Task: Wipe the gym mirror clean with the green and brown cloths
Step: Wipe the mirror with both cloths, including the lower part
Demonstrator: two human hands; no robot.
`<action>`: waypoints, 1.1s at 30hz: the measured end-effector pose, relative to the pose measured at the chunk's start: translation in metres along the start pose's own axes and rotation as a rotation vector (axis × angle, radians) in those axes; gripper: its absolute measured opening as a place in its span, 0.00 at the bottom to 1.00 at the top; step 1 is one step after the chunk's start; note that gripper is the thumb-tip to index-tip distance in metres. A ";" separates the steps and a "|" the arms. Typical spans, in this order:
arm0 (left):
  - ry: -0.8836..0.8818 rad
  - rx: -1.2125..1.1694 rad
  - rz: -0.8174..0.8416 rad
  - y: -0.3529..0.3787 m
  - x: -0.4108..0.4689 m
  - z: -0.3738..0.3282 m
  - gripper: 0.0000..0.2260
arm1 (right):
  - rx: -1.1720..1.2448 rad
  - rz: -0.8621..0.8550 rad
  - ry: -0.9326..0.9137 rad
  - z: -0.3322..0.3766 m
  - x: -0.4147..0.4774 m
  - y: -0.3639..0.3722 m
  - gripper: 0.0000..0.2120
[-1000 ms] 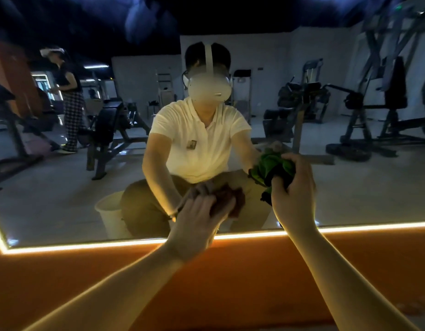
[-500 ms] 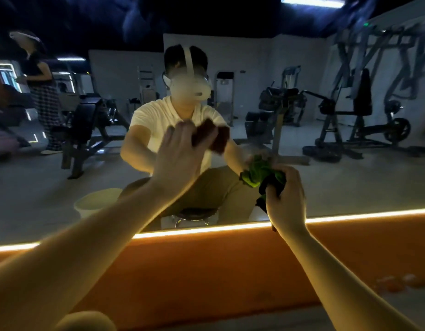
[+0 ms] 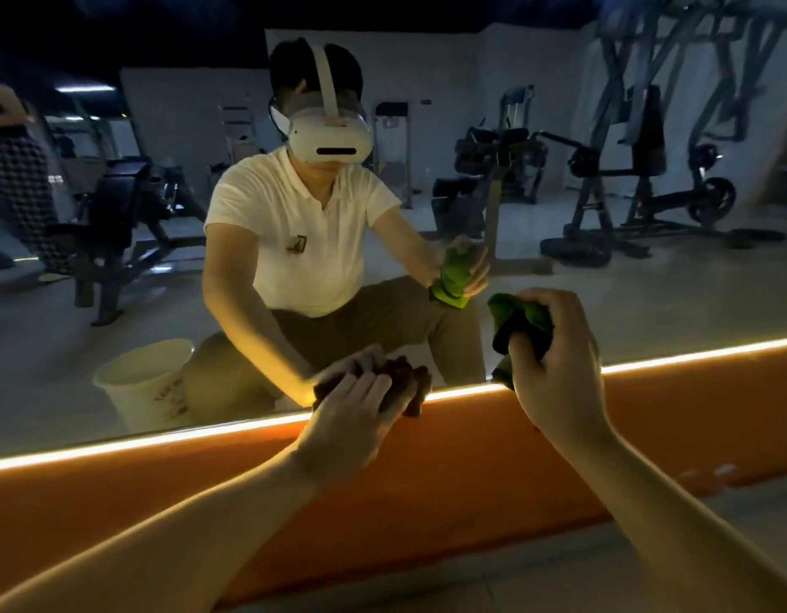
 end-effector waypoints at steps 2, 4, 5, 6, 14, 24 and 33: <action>0.081 0.003 -0.008 -0.010 0.004 0.000 0.25 | 0.012 -0.018 -0.021 -0.006 0.010 -0.007 0.15; 0.082 0.040 -0.087 -0.034 0.026 0.013 0.28 | 0.008 -0.059 -0.031 -0.014 0.021 -0.013 0.14; 0.056 0.026 -0.151 -0.050 0.045 0.019 0.29 | 0.000 -0.081 -0.027 -0.021 0.025 -0.013 0.14; 0.008 0.008 -0.221 -0.069 0.068 0.026 0.29 | -0.006 -0.098 -0.016 -0.028 0.026 -0.013 0.14; -0.283 -0.145 -0.482 -0.126 0.166 0.038 0.21 | 0.034 -0.213 0.137 -0.081 0.022 -0.020 0.11; 0.065 -0.024 0.095 0.010 0.047 -0.045 0.22 | 0.031 -0.101 0.082 -0.093 0.026 -0.026 0.14; -0.159 -0.056 -0.541 -0.130 0.204 0.005 0.23 | 0.039 -0.204 0.069 -0.131 0.039 -0.044 0.15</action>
Point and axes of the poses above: each hand's wrist, its own x-axis towards the middle knuckle, its own y-axis out of the palm, z = x × y, the point moved 7 cm from there along x, towards the middle knuckle, and after that the axes turned 15 degrees about -y, right-handed, at the moved point
